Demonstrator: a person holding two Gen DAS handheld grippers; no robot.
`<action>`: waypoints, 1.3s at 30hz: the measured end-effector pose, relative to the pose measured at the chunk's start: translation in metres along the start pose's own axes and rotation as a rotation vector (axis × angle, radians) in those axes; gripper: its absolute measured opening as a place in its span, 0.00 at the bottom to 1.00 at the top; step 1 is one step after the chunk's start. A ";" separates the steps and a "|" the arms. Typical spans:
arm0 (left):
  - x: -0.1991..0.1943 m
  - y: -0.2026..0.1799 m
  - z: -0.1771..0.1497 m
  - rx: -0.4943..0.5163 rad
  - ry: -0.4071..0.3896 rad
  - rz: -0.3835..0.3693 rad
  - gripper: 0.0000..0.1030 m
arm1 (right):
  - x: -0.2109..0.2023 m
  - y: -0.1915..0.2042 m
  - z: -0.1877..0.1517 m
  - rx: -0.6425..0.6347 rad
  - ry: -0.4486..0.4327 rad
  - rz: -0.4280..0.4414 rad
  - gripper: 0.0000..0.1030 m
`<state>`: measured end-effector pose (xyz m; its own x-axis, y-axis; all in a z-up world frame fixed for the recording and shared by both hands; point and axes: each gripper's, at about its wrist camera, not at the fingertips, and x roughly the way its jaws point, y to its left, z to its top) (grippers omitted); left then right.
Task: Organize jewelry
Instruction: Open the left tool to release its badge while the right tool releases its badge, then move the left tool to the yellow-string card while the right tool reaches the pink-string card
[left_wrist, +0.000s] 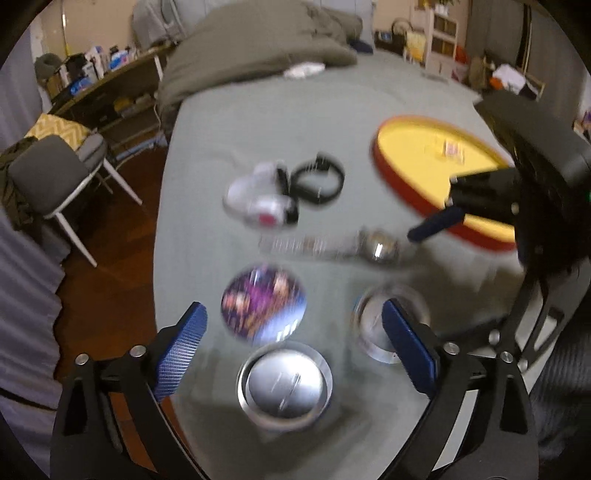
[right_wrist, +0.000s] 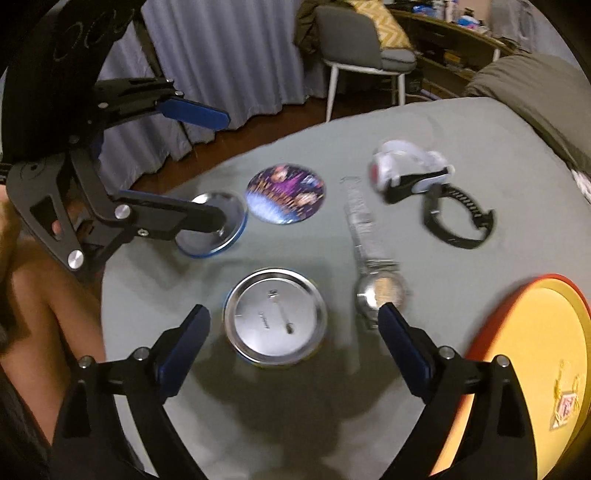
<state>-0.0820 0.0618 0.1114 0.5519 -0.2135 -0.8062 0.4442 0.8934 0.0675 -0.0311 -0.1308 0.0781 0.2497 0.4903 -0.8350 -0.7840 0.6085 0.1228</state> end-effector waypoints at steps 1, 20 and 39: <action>0.001 -0.002 0.006 -0.004 -0.008 0.001 0.94 | -0.010 -0.005 -0.001 0.006 -0.015 -0.012 0.86; 0.119 -0.129 0.147 0.068 0.001 -0.077 0.95 | -0.109 -0.145 -0.112 0.321 -0.006 -0.281 0.86; 0.229 -0.266 0.192 0.191 0.118 -0.191 0.95 | -0.090 -0.175 -0.205 0.511 0.171 -0.290 0.86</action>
<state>0.0619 -0.3006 0.0218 0.3643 -0.3131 -0.8770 0.6629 0.7487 0.0081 -0.0327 -0.4091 0.0218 0.2840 0.1785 -0.9421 -0.3151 0.9453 0.0841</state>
